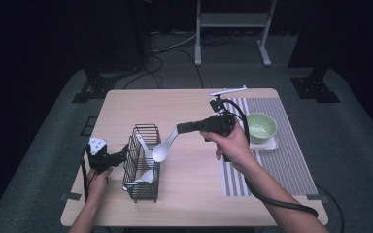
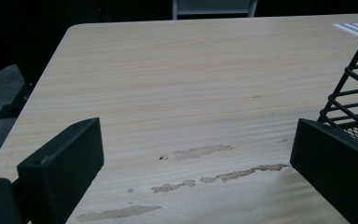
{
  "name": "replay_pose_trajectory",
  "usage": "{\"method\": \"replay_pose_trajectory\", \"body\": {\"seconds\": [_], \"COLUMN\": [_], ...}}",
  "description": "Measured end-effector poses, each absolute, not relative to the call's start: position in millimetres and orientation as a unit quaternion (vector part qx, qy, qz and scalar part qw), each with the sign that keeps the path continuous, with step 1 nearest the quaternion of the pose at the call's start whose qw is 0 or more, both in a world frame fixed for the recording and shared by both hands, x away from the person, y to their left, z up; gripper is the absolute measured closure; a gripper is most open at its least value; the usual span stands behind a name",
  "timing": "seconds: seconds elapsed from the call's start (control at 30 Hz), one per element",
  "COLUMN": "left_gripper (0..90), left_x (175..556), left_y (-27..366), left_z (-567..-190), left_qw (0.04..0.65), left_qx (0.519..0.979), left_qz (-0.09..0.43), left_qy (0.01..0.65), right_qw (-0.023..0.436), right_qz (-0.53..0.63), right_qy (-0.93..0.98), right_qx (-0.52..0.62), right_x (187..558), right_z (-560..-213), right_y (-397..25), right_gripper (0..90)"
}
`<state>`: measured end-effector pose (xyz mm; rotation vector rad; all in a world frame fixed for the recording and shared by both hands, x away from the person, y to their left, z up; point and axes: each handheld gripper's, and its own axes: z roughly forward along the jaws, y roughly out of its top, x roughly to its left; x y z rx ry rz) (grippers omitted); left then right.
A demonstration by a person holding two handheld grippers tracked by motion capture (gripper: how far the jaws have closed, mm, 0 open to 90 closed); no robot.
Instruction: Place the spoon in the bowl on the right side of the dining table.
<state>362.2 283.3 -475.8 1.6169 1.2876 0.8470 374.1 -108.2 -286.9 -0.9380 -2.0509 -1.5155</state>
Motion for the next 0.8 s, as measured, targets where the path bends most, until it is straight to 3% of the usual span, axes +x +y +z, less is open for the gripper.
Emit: {"method": "replay_pose_trajectory", "body": {"seconds": [0.8], "left_gripper": [1.6], "left_x": [362.2], "left_y": [283.1], "left_z": [-475.7], "left_qw": [0.437], "left_qx": [0.651], "left_qz": [0.341], "left_qy": [0.519], "right_qw": [0.186], "right_qz": [-0.563], "right_qy": [-0.709], "right_qx": [-0.383], "right_x": [380.0], "right_z": [-303.7], "right_y": [-161.6], "right_gripper": [85.4]}}
